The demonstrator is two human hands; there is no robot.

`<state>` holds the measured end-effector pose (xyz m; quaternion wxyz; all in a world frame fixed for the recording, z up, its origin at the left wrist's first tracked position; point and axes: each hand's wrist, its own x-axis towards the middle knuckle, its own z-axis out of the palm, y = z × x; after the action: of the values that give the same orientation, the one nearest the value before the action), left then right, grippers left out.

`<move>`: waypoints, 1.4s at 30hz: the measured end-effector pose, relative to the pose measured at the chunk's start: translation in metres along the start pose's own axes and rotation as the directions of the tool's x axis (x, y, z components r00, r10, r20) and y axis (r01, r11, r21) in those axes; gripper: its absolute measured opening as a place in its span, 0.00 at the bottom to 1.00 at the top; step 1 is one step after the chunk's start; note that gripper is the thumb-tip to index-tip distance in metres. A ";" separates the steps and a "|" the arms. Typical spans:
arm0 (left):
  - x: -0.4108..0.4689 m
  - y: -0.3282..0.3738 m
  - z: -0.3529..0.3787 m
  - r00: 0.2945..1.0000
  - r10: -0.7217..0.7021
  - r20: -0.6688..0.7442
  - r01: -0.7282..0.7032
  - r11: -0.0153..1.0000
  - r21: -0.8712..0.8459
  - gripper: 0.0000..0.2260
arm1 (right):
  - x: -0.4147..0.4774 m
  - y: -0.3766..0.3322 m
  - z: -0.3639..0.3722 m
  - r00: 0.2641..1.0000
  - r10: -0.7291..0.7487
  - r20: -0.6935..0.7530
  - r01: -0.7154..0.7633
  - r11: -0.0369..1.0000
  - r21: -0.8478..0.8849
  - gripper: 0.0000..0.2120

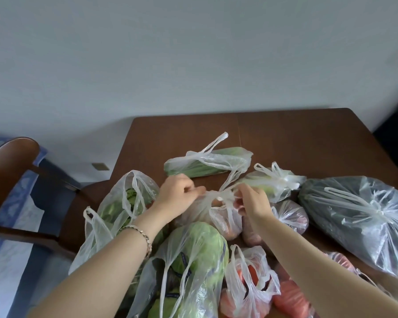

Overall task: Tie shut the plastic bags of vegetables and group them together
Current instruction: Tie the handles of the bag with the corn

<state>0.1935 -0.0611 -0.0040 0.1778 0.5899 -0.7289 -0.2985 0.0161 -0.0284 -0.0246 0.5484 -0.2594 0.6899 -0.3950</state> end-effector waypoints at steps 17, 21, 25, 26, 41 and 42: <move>0.010 -0.022 0.008 0.821 -0.516 0.245 0.446 0.312 -0.839 0.12 | 0.018 0.015 -0.040 0.990 -0.110 0.091 0.103 0.991 0.087 0.15; 0.002 0.014 0.021 0.946 -0.230 0.227 0.309 0.437 -0.845 0.09 | -0.002 -0.006 -0.019 0.891 -0.300 0.341 0.310 0.950 0.025 0.20; -0.004 0.019 0.044 0.937 -0.086 0.338 0.272 0.788 -0.553 0.06 | -0.002 -0.006 -0.008 0.878 -0.394 0.271 0.421 0.906 -0.047 0.12; -0.003 0.015 0.048 0.932 -0.115 0.344 0.293 0.797 -0.528 0.07 | -0.002 -0.006 -0.007 0.884 -0.400 0.243 0.425 0.904 -0.056 0.11; -0.006 0.023 0.048 0.958 -0.225 0.177 0.287 0.748 -0.599 0.08 | 0.013 0.050 0.020 0.838 -0.387 0.385 0.530 0.745 -0.406 0.13; -0.006 0.023 0.047 0.955 -0.244 0.169 0.296 0.746 -0.596 0.08 | 0.017 0.051 0.022 0.857 -0.369 0.360 0.497 0.775 -0.390 0.15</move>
<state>0.1490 -0.0419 -0.0241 0.2857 0.5861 -0.5052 -0.5653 0.0370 -0.0195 -0.0781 0.4486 -0.5873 0.6060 -0.2942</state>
